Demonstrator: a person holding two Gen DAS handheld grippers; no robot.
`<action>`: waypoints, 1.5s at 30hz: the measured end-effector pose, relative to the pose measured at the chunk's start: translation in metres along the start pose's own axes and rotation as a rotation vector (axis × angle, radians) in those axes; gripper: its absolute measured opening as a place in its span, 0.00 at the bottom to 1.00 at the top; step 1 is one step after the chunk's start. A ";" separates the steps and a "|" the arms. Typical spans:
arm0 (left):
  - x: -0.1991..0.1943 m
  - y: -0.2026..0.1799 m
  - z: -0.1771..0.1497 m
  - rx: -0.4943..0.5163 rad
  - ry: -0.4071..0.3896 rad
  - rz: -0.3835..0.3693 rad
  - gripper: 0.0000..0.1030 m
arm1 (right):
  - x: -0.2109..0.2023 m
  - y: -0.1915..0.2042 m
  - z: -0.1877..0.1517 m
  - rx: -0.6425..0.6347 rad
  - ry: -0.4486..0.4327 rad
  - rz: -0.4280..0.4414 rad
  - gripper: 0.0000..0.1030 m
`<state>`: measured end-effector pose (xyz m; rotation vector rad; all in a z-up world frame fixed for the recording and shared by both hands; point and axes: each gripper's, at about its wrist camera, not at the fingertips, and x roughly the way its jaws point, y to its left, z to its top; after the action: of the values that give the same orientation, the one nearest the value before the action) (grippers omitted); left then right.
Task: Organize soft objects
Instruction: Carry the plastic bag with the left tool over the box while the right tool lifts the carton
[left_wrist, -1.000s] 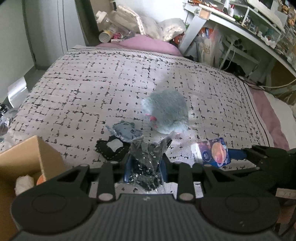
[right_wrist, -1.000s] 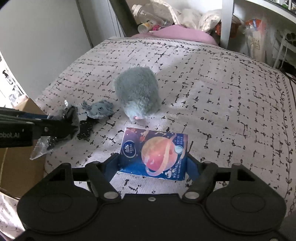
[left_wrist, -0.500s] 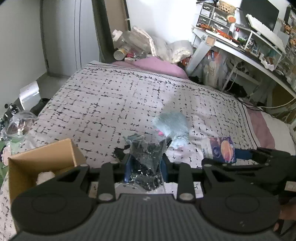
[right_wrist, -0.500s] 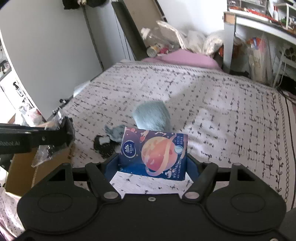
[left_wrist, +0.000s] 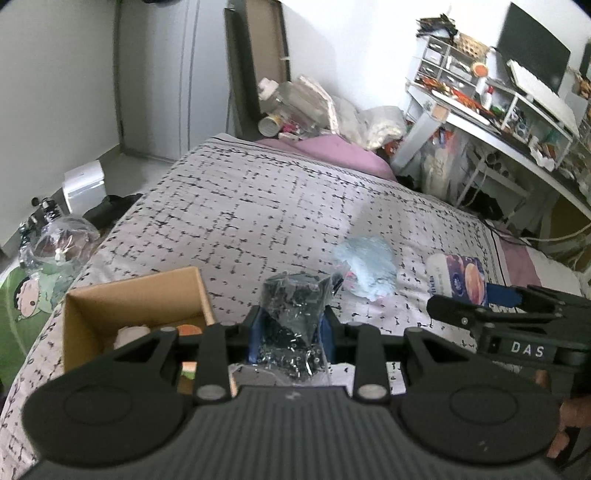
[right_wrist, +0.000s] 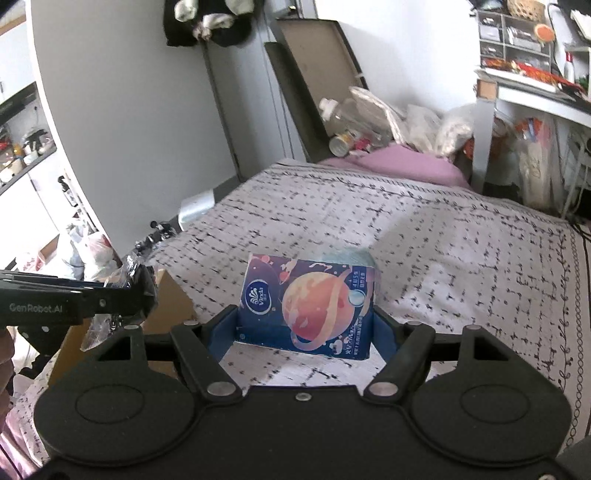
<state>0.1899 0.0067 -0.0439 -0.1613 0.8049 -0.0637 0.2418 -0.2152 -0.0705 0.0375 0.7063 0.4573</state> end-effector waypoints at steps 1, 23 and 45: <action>-0.002 0.002 0.000 -0.002 -0.003 0.003 0.30 | -0.001 0.003 0.000 -0.003 -0.005 0.007 0.70; -0.037 0.067 -0.031 -0.070 -0.032 0.093 0.30 | -0.004 0.068 -0.002 -0.066 -0.029 0.112 0.70; -0.001 0.111 -0.054 -0.113 -0.022 0.147 0.31 | 0.031 0.131 -0.007 -0.164 0.048 0.161 0.70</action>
<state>0.1498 0.1094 -0.0982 -0.2082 0.7961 0.1223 0.2069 -0.0854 -0.0711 -0.0720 0.7133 0.6708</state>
